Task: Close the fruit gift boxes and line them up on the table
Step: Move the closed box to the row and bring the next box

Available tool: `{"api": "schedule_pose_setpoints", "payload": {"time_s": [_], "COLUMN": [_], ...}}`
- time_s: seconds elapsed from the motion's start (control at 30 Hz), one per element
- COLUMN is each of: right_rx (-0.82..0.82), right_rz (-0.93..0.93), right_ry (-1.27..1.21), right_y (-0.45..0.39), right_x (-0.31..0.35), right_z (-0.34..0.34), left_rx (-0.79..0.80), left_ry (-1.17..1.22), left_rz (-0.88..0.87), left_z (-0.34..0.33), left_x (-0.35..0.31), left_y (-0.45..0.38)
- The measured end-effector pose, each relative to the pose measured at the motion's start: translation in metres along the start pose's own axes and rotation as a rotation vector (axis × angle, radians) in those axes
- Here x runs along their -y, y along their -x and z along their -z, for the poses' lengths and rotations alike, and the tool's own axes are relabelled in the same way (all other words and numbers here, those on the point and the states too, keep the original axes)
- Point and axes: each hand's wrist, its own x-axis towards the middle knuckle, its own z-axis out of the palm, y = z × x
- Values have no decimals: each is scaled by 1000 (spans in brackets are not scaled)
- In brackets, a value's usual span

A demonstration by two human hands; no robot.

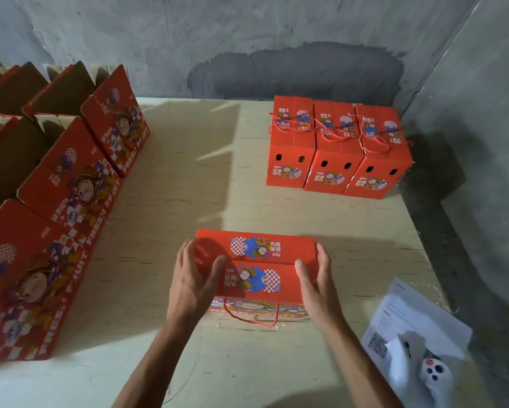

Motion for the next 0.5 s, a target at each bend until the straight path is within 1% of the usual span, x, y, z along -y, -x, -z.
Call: {"api": "schedule_pose_setpoints", "payload": {"time_s": [0.03, 0.1, 0.27, 0.33, 0.5], "right_rx": [-16, -54, -78, -81, -105], "right_rz": [-4, -26, -47, -46, -42], "right_ry": [-15, -42, -115, -104, -61], "right_y": [1, 2, 2, 2, 3], "right_x": [-2, -5, -13, -12, -10], "right_z": [-1, -1, -5, -6, -6], "left_rx": [10, 15, 53, 50, -9], "left_ry": [104, 231, 506, 561, 609], "left_rz": [83, 160, 176, 178, 212], "left_z": [1, 4, 1, 0, 1], "left_x": [2, 5, 9, 6, 2], "left_y": [1, -1, -2, -1, -2]}}
